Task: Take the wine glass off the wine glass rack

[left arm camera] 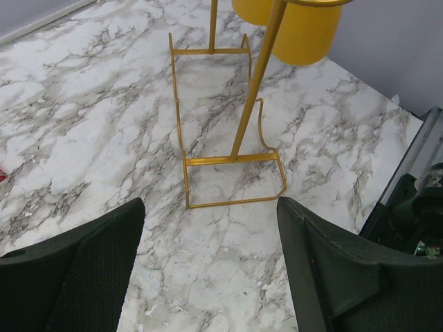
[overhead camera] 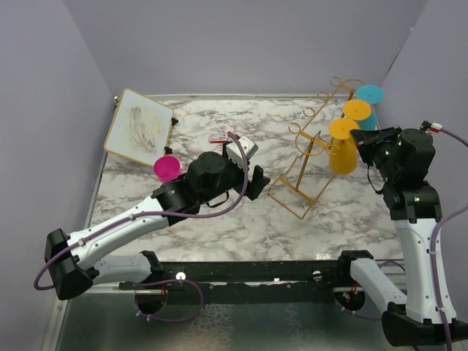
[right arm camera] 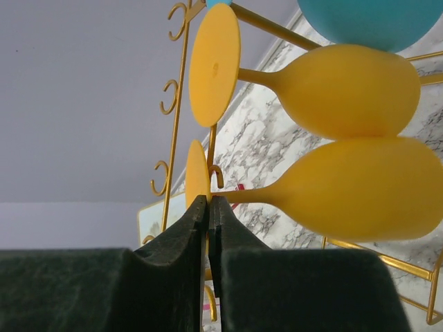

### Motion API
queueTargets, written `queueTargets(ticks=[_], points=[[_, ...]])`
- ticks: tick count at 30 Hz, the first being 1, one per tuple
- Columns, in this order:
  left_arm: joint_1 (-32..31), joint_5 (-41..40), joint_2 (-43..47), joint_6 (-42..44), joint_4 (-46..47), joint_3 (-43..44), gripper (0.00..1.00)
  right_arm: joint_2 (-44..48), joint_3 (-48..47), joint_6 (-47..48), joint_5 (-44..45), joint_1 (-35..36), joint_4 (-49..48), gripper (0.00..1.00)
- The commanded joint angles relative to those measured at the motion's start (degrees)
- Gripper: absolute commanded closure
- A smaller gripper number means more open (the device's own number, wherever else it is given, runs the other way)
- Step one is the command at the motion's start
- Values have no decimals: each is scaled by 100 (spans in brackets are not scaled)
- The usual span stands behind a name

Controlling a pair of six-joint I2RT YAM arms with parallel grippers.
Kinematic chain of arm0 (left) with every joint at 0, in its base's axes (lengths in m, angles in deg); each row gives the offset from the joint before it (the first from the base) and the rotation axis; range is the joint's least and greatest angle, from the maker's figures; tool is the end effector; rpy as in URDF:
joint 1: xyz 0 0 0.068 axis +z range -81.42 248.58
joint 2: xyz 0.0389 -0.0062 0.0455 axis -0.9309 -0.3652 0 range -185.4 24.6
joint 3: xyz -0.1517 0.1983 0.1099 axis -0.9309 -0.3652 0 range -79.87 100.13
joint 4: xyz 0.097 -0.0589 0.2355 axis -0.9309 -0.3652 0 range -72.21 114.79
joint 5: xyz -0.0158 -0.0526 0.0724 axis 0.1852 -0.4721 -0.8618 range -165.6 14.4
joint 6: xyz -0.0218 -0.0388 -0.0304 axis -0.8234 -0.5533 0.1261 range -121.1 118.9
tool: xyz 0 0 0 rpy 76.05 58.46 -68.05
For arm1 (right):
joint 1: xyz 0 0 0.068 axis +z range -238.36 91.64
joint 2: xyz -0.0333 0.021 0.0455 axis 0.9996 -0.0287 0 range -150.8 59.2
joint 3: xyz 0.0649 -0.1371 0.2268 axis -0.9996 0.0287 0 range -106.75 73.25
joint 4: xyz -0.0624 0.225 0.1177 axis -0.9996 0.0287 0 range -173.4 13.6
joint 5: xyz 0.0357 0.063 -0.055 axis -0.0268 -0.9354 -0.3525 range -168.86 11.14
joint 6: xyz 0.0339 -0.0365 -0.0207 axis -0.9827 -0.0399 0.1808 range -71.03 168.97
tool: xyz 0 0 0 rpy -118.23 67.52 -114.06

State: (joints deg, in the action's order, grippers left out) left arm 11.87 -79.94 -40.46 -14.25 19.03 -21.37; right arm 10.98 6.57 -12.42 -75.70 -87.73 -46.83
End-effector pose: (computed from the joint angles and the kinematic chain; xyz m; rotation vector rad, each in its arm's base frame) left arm 0.1482 -0.2207 0.3611 0.6366 1.7462 -0.7985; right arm 0.1617 -0.0002 0.4108 1.0172 1.6584 0.6804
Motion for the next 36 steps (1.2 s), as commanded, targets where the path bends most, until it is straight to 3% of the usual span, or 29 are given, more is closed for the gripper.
queueTargets(ticks=[1,14,25,36], points=[[-7,-97,151,40,-56,199,21,117,-161,-128,44,-27,130,97],[-7,-76,194,-39,-124,306,21,319,-242,-806,-232,-27,127,98],[-7,-18,213,-82,-133,320,21,561,-390,-674,549,-27,434,98],[-5,87,169,-136,-108,363,21,589,-478,-624,662,-27,494,98]])
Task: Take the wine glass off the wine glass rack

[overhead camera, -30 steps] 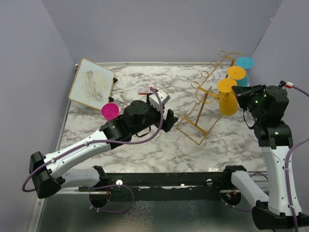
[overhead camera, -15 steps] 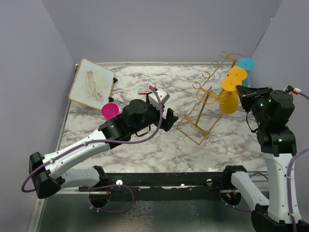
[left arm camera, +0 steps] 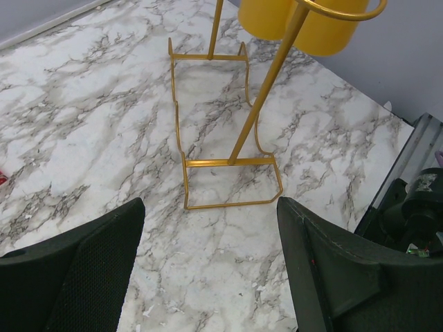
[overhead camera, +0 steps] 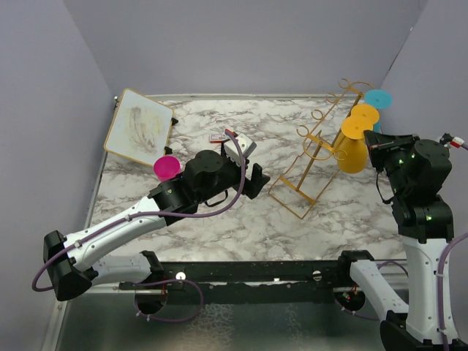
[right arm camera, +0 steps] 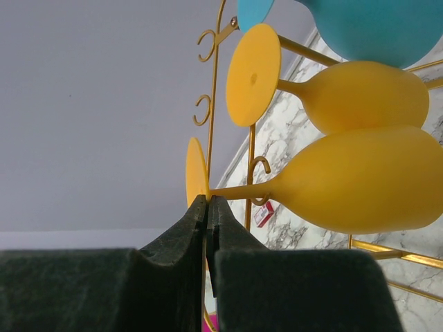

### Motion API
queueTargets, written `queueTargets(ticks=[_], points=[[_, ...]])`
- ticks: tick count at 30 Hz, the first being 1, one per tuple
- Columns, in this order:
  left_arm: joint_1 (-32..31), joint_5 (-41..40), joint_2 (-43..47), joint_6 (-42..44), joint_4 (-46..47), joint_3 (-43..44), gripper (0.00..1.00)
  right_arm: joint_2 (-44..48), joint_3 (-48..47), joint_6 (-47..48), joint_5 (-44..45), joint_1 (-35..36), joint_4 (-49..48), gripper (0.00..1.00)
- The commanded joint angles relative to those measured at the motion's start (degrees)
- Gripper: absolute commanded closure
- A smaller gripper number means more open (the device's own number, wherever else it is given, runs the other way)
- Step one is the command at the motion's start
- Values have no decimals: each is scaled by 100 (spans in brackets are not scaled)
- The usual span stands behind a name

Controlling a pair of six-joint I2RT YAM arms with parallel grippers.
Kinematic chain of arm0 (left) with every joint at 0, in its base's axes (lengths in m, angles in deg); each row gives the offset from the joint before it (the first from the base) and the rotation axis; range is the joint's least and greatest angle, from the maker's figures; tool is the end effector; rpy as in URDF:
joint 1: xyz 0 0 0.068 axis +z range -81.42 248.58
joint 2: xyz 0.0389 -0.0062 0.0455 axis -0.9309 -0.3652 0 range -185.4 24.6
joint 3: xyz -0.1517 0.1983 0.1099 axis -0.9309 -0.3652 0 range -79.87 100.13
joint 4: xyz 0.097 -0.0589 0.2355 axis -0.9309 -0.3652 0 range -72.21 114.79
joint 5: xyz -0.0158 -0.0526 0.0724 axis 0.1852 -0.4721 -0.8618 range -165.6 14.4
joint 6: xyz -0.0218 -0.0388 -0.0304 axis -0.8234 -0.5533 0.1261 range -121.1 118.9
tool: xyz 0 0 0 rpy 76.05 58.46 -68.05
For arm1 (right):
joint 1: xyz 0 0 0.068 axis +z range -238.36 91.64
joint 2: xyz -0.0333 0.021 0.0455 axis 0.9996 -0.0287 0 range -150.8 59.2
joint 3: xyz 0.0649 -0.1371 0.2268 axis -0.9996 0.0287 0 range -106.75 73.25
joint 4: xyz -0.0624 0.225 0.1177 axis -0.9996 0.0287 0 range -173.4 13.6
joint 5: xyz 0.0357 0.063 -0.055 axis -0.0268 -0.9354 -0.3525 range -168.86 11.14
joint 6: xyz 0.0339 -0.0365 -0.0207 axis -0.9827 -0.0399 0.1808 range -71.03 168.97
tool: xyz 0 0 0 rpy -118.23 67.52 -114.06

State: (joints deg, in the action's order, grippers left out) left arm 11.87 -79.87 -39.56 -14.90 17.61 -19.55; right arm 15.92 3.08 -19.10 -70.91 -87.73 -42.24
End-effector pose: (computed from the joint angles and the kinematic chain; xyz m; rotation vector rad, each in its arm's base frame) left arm 0.1454 -0.2165 0.3736 0.6193 1.7302 -0.8176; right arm 0.1252 -0.0035 0.4319 1.1252 1.5035 0.7148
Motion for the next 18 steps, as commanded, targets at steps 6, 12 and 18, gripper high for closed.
queueTargets(ticks=[6,12,18], points=[[-4,84,88,-70,33,189,21,-24,-23,67,190,-27,-146,98],[-7,34,153,-55,-3,154,21,-73,184,82,152,-28,-306,98],[-7,-24,201,-18,-31,123,21,-84,236,69,154,-27,-355,98]])
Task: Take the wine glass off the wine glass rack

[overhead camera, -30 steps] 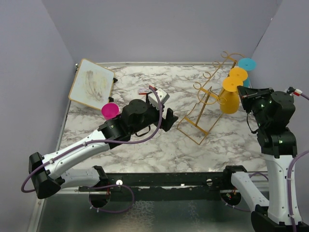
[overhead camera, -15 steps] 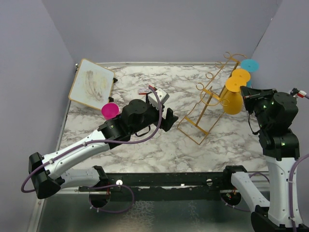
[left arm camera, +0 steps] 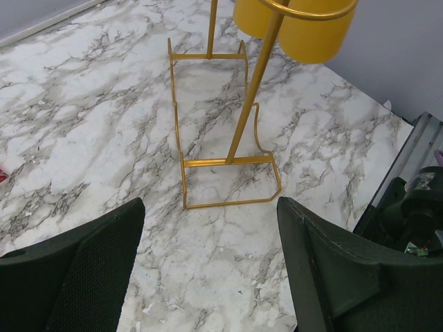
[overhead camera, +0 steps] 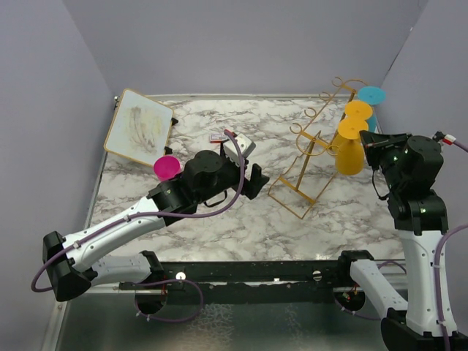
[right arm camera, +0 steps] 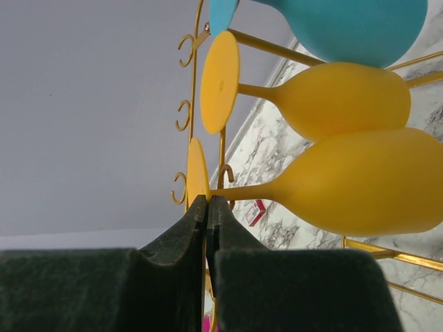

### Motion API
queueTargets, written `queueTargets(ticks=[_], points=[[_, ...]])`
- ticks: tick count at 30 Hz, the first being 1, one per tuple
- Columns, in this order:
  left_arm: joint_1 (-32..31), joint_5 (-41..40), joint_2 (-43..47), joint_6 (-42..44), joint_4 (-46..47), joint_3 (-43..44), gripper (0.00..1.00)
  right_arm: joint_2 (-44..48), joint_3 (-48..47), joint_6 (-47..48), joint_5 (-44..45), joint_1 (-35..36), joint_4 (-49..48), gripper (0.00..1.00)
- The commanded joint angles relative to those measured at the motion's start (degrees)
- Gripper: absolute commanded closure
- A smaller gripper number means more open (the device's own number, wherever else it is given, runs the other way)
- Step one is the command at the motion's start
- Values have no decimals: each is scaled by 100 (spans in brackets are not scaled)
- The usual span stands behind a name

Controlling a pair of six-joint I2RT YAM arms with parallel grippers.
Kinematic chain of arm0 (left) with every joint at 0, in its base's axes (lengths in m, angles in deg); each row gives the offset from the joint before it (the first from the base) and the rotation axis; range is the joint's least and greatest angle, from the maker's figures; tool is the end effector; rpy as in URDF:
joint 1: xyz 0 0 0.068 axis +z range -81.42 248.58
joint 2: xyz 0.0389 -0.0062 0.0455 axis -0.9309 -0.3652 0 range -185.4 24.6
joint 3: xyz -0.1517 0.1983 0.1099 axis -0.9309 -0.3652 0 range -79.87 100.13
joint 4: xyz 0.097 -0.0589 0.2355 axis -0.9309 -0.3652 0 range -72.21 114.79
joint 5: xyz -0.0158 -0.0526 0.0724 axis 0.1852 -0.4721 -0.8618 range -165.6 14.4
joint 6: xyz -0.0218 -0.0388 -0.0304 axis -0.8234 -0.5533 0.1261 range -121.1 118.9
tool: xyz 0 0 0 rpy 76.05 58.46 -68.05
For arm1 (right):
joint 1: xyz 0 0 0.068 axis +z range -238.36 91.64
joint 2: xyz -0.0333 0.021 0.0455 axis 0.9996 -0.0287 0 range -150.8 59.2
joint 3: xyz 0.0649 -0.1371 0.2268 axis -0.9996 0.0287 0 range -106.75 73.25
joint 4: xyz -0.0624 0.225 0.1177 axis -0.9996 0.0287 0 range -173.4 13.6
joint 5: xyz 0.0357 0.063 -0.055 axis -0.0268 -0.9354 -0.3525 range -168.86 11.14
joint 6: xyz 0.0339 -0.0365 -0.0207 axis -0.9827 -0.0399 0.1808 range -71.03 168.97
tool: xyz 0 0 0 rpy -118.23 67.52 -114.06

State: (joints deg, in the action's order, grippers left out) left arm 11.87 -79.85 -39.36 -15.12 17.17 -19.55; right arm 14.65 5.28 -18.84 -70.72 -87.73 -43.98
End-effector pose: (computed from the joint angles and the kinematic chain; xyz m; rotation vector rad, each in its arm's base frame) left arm 0.1448 -0.2156 0.3736 0.6180 1.7357 -0.8187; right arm 0.1379 -0.0035 0.4210 1.1380 1.5291 0.6944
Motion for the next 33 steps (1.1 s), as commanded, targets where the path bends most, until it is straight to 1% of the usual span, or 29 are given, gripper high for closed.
queueTargets(ticks=[1,10,14,19,21,23,25,27,29,31,33], points=[[-7,-35,181,5,3,124,20,55,7,51,144,-27,-168,98],[-2,-33,201,5,10,115,20,207,-224,136,306,-29,94,98],[-6,-32,210,5,-123,168,20,365,-403,412,310,-27,259,98],[-5,-50,297,5,-143,173,20,682,-789,1286,297,-27,444,98],[-7,-42,323,5,-145,208,20,870,-956,1864,312,-27,454,98],[-7,-41,329,6,-153,259,20,1134,-925,2720,216,-27,39,98],[-2,-6,330,10,-161,332,20,1475,-601,3871,-164,-28,-950,98],[-7,52,319,12,-167,431,20,1777,-252,4891,-750,-27,-1981,98],[-7,123,284,33,-224,576,20,1943,-12,5818,-1785,-27,-2978,98],[-8,195,263,69,-332,791,20,1910,18,6693,-3018,-27,-3393,98],[-1,292,251,62,-440,1039,20,1770,-110,7544,-4266,-27,-3418,98]])
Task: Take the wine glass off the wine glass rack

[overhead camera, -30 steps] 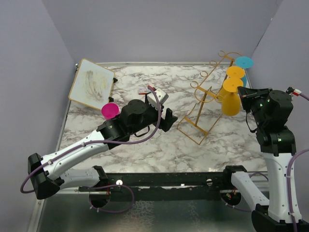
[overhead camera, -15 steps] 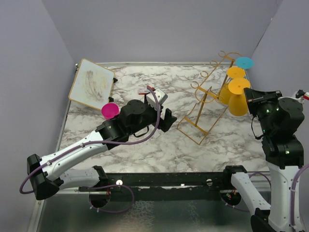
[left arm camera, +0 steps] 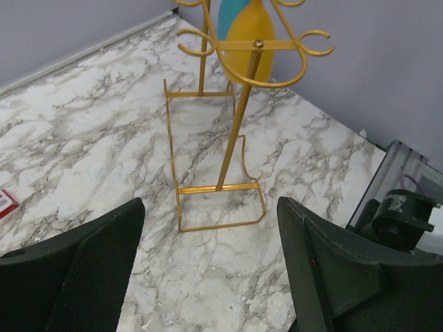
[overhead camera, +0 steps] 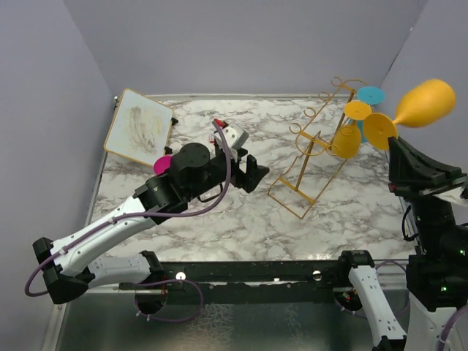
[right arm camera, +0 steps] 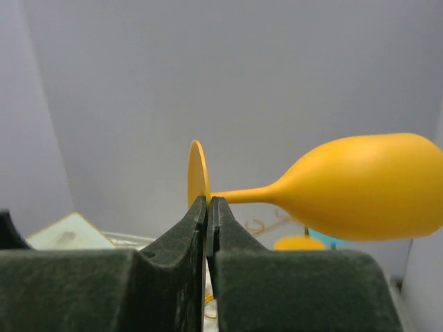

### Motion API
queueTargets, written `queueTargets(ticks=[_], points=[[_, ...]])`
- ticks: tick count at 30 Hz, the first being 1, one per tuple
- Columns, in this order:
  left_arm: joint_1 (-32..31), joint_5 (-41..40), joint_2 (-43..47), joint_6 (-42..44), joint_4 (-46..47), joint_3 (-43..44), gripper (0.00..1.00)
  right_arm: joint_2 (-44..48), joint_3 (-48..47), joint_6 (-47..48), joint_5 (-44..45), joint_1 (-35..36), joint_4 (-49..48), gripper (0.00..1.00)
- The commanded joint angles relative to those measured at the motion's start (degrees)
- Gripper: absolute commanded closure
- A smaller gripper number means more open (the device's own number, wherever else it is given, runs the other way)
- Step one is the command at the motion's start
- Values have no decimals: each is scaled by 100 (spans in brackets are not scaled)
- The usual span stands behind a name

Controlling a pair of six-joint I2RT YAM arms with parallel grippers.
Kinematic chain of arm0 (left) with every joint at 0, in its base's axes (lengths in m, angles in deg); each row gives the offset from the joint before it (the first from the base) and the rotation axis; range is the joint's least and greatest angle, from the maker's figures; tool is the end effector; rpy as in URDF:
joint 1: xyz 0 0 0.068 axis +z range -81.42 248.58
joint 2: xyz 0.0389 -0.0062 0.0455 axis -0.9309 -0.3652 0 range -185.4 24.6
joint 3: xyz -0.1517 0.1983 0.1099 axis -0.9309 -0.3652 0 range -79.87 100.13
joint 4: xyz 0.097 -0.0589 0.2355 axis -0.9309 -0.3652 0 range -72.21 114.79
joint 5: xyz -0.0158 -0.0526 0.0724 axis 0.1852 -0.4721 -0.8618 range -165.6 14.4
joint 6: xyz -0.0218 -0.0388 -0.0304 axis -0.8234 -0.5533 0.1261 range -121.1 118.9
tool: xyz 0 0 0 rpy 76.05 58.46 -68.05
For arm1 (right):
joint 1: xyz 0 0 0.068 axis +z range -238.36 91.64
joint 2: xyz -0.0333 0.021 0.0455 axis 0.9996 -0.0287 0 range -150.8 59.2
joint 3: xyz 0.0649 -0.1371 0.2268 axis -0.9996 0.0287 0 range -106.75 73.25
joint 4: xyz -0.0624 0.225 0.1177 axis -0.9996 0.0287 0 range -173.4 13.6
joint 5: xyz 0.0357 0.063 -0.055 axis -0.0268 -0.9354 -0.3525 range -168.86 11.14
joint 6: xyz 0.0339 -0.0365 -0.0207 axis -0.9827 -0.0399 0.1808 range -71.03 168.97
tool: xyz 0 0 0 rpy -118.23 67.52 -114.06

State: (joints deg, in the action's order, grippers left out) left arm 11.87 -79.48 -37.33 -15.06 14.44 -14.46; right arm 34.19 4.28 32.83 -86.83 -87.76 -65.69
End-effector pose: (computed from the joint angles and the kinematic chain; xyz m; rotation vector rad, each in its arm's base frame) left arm 0.1367 -0.2037 0.4081 0.5942 1.6639 -0.8567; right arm 0.0135 0.0051 0.4867 0.0270 1.1235 0.3382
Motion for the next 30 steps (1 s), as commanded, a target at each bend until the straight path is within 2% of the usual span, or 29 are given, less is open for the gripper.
queueTargets(ticks=[1,3,7,10,13,18,23,30], points=[[1,316,61,45,-196,659,19,-257,-78,2847,-3288,-25,-1188,98],[2,459,84,-19,-221,885,18,-347,-165,3861,-4344,-21,-940,98],[2,888,133,-295,-192,1326,16,-321,-20,4621,-5218,119,-749,98],[2,1222,130,-541,-97,1621,14,-404,58,5502,-5993,416,-248,98],[2,1486,38,-757,17,1843,10,-522,183,5871,-6515,821,-33,98],[64,1924,-317,-1518,-1,2365,8,-577,388,6370,-6732,1314,310,98],[159,2549,-596,-2436,533,2511,6,-490,621,6387,-6840,1361,212,98],[426,3098,-934,-3127,537,2741,5,-555,600,6454,-6851,1581,240,98]])
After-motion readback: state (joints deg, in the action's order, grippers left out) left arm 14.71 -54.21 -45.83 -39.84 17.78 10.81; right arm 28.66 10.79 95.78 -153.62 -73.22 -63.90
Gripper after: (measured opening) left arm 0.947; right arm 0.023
